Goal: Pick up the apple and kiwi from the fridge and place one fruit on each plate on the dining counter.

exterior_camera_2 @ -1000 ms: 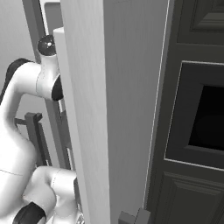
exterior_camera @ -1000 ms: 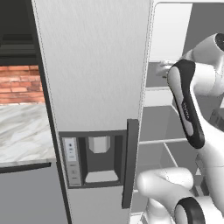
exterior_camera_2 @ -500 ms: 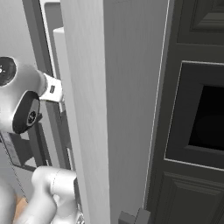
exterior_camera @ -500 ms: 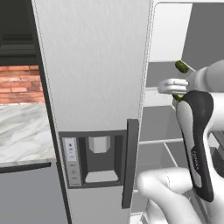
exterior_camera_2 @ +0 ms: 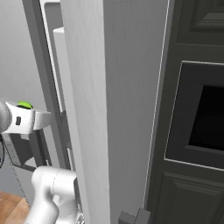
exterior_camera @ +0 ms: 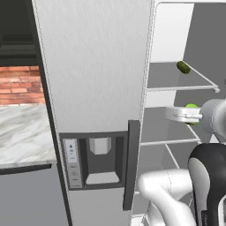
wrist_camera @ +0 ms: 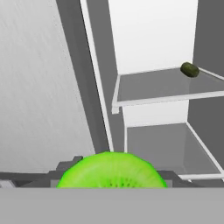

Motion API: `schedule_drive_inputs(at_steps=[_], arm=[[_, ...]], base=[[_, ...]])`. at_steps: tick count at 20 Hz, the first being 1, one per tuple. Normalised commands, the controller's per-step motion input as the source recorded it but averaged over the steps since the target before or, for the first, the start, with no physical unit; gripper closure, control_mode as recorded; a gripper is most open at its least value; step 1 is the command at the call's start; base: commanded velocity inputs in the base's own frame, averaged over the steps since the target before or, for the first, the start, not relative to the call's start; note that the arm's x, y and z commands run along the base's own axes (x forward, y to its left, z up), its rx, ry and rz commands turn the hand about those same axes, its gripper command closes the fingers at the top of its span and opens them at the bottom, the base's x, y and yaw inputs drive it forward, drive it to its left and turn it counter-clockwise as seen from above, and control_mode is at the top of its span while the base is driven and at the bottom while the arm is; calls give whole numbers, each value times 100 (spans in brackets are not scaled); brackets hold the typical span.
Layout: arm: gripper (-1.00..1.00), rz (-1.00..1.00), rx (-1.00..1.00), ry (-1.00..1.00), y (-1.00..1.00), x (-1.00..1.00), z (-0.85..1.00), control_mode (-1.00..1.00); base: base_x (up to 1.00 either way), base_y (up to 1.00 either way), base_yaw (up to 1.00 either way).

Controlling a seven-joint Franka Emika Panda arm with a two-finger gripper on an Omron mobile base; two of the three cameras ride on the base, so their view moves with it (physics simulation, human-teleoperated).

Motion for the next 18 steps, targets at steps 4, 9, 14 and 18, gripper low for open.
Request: schedule_drive_inputs(at_steps=[4, 9, 14, 18], arm=[[100, 0, 0, -1, 5, -7, 0, -100], [100, 0, 0, 0, 0, 0, -1, -100], [100, 0, 0, -1, 0, -19, -5, 100], [100, 0, 0, 0, 0, 0, 0, 100]], base=[[0, 0, 0], [0, 0, 0], [-9, 1, 0], [-55, 22, -16]])
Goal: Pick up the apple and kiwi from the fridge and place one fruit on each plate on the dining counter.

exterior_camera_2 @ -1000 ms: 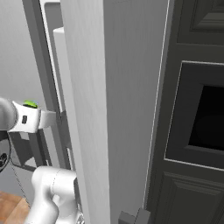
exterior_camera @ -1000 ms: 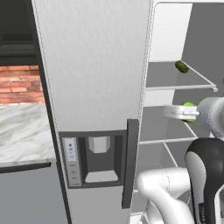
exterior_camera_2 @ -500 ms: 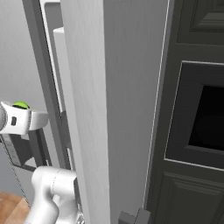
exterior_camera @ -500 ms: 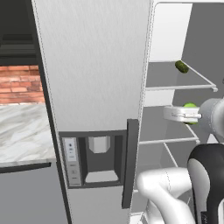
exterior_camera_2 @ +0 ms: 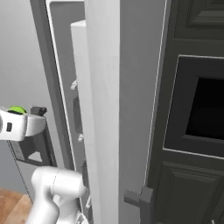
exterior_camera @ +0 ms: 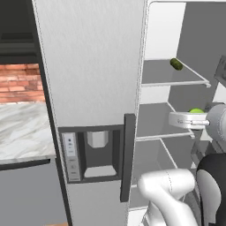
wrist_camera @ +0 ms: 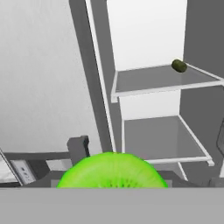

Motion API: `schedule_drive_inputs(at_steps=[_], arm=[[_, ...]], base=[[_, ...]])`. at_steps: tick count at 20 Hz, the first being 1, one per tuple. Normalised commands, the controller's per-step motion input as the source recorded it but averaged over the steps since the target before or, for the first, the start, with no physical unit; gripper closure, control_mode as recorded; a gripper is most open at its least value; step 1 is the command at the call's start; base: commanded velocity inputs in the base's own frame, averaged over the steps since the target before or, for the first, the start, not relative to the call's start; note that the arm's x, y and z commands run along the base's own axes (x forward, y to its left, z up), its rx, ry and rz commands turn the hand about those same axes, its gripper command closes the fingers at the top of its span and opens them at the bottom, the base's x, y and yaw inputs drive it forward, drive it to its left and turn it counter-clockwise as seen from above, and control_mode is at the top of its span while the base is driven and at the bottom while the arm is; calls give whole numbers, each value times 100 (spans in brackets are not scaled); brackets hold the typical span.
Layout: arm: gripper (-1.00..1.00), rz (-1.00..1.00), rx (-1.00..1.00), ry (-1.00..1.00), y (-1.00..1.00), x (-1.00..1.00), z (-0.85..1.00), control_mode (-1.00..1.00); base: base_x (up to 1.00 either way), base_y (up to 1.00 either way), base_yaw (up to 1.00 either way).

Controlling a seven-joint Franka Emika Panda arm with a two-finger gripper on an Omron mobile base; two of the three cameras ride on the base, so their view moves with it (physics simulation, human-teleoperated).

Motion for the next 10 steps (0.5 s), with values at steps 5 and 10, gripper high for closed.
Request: schedule_drive_inputs(at_steps=[5, 10], arm=[[100, 0, 0, 0, 0, 0, 0, 100], [100, 0, 0, 0, 0, 0, 0, 100]], base=[[-60, 40, -34], [-53, 47, -46]])
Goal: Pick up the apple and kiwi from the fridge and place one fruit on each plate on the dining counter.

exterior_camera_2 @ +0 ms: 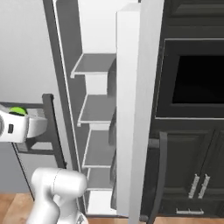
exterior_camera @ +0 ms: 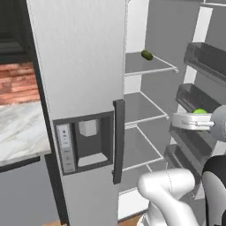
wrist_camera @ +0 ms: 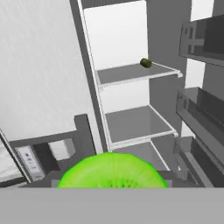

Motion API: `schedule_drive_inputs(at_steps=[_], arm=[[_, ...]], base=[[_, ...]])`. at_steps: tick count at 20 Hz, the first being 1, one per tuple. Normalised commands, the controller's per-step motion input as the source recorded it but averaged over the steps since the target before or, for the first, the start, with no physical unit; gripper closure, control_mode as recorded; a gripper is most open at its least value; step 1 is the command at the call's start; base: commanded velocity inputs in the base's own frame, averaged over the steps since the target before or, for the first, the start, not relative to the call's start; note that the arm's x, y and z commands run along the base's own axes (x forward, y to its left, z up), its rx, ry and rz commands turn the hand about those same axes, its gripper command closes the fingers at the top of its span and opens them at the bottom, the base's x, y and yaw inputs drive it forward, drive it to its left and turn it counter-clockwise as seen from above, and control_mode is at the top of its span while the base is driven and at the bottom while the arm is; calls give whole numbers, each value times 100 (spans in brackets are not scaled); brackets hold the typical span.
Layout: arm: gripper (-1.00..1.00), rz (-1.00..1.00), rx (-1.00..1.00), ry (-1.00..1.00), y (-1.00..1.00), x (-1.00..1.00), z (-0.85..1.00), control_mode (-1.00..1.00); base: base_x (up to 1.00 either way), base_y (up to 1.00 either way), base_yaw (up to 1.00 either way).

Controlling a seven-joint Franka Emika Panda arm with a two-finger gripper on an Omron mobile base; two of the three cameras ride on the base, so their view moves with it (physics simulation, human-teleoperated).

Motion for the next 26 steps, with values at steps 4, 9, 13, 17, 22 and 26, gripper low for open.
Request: schedule_drive_inputs(at_steps=[4, 9, 13, 17, 22, 26], arm=[[100, 0, 0, 0, 0, 0, 0, 100], [100, 0, 0, 0, 0, 0, 0, 100], [100, 0, 0, 0, 0, 0, 0, 100], [100, 0, 0, 0, 0, 0, 0, 100], [100, 0, 0, 0, 0, 0, 0, 100], [100, 0, 0, 0, 0, 0, 0, 100]], base=[[-53, 42, -56], [-56, 24, -71], [-54, 9, -84], [-42, 3, -89], [-23, 0, -93], [-5, -5, -93]])
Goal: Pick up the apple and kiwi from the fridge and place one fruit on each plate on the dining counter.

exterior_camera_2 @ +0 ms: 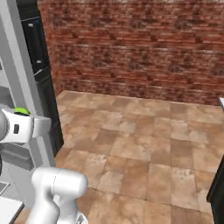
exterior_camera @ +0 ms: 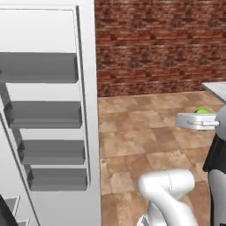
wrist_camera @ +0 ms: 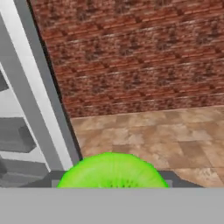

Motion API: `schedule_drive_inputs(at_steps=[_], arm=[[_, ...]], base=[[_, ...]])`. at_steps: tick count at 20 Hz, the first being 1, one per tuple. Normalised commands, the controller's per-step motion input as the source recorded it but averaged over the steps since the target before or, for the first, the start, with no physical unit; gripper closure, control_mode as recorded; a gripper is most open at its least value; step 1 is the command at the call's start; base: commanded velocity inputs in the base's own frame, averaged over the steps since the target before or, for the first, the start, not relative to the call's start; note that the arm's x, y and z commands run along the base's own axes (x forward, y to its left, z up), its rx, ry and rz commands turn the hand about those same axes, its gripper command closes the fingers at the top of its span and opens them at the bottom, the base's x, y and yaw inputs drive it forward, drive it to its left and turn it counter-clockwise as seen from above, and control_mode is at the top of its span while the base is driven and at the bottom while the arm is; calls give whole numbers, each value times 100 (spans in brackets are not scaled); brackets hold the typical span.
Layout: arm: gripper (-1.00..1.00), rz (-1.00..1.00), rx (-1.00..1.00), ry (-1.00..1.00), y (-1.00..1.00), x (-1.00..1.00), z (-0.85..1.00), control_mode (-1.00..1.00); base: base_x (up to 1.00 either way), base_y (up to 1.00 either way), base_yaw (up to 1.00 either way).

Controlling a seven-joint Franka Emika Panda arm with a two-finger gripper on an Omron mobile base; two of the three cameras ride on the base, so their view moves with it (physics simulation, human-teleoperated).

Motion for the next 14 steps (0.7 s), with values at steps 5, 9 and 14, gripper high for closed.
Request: schedule_drive_inputs(at_steps=[5, 9, 14], arm=[[100, 0, 0, 0, 0, 0, 0, 100], [100, 0, 0, 0, 0, 0, 0, 100], [100, 0, 0, 0, 0, 0, 0, 100]], base=[[26, -33, -73], [91, -54, -36], [100, -59, -9]])
